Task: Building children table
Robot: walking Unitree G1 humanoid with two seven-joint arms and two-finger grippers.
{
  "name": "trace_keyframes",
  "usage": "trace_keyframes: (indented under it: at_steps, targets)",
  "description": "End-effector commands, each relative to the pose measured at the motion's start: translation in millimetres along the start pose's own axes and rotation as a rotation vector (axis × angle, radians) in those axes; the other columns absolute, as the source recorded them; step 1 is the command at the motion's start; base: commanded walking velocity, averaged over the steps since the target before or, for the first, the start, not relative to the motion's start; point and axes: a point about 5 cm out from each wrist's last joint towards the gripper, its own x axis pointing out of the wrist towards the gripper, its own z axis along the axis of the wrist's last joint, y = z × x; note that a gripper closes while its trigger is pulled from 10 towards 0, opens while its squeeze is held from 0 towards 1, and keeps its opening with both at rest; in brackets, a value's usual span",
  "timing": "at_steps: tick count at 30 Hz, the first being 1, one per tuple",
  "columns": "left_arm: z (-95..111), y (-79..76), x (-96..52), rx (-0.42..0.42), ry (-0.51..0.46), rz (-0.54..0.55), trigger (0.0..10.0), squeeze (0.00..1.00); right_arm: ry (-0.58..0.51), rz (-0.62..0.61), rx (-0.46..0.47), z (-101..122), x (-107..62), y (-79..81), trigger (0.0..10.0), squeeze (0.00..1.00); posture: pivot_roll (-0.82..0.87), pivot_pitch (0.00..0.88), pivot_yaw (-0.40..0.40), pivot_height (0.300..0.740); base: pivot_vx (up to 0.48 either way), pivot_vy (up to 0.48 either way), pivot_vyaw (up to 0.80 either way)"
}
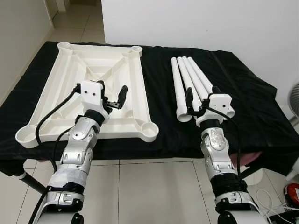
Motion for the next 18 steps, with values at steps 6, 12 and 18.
trace_keyframes:
  at_steps: [6, 12, 18]
  targets:
    - [0.4, -3.7, 0.4, 0.000, -0.007, -0.027, 10.0, 0.00, 0.002, 0.003, -0.003, -1.0, 0.2, -1.2, 10.0, 0.00, -0.03, 0.000, -0.049, 0.740, 0.274, 0.000, 0.00]
    - [-0.3, -6.6, -0.1, -0.031, -0.009, -0.031, 10.0, 0.00, 0.008, 0.003, -0.006, -1.2, 1.5, -2.0, 10.0, 0.00, -0.03, 0.000, -0.051, 0.740, 0.042, 0.000, 0.00]
    - [-1.0, -9.4, 0.2, -0.021, -0.001, -0.059, 10.0, 0.00, 0.024, -0.006, -0.003, -2.4, 3.3, -2.9, 10.0, 0.00, -0.03, 0.000, -0.052, 0.740, 0.000, 0.000, 0.00]
